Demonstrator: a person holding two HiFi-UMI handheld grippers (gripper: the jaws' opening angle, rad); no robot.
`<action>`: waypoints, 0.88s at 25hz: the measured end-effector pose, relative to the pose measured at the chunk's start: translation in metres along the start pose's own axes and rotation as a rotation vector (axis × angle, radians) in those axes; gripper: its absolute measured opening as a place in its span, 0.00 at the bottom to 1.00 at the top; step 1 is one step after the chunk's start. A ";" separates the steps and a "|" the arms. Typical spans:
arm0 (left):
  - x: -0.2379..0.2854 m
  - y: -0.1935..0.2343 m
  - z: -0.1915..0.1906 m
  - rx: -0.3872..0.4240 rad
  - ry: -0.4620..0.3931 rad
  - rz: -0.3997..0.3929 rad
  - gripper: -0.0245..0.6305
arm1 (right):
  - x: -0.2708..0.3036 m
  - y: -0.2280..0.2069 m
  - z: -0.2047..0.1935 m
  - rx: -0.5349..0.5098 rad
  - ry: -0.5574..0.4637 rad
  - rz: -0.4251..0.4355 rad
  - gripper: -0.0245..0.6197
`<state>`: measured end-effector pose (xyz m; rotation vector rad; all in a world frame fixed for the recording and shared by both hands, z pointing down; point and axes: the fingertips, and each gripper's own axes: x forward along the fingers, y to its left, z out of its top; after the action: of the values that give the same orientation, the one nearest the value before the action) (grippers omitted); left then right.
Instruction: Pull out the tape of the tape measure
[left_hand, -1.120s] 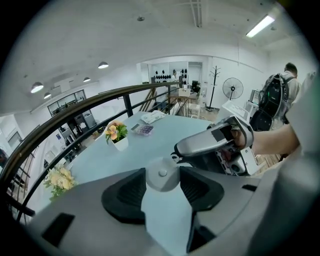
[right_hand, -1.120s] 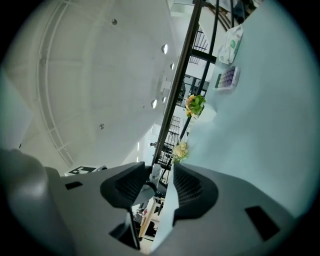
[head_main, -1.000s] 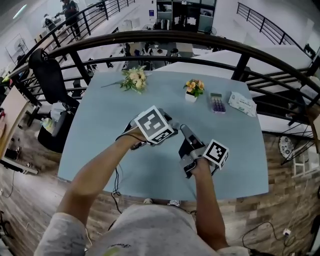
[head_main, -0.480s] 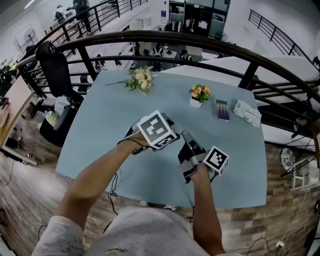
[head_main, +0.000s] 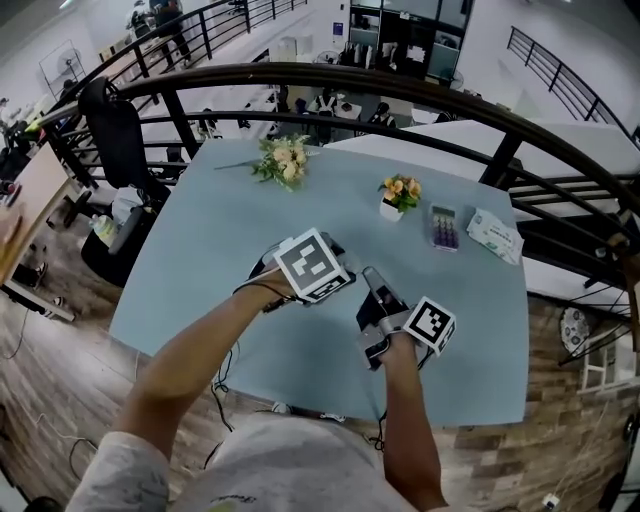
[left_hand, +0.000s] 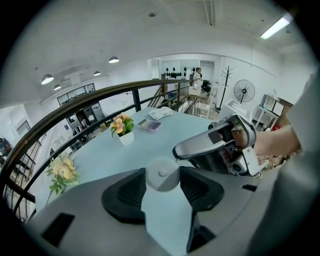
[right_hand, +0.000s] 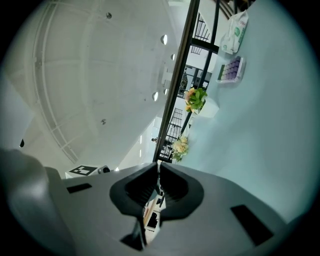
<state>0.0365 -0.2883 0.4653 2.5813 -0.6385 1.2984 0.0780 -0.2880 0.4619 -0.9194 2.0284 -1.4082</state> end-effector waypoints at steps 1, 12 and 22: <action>0.001 0.000 0.001 0.004 0.001 0.006 0.36 | 0.000 -0.001 0.001 -0.002 0.004 -0.002 0.07; 0.007 0.001 0.006 -0.014 0.008 0.050 0.36 | -0.009 -0.010 0.018 -0.015 0.025 -0.025 0.07; 0.004 0.015 -0.001 -0.074 0.021 0.090 0.36 | -0.025 -0.021 0.048 -0.039 0.009 -0.047 0.07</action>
<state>0.0310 -0.3022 0.4683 2.5036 -0.7920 1.3004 0.1341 -0.3031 0.4655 -0.9852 2.0601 -1.4043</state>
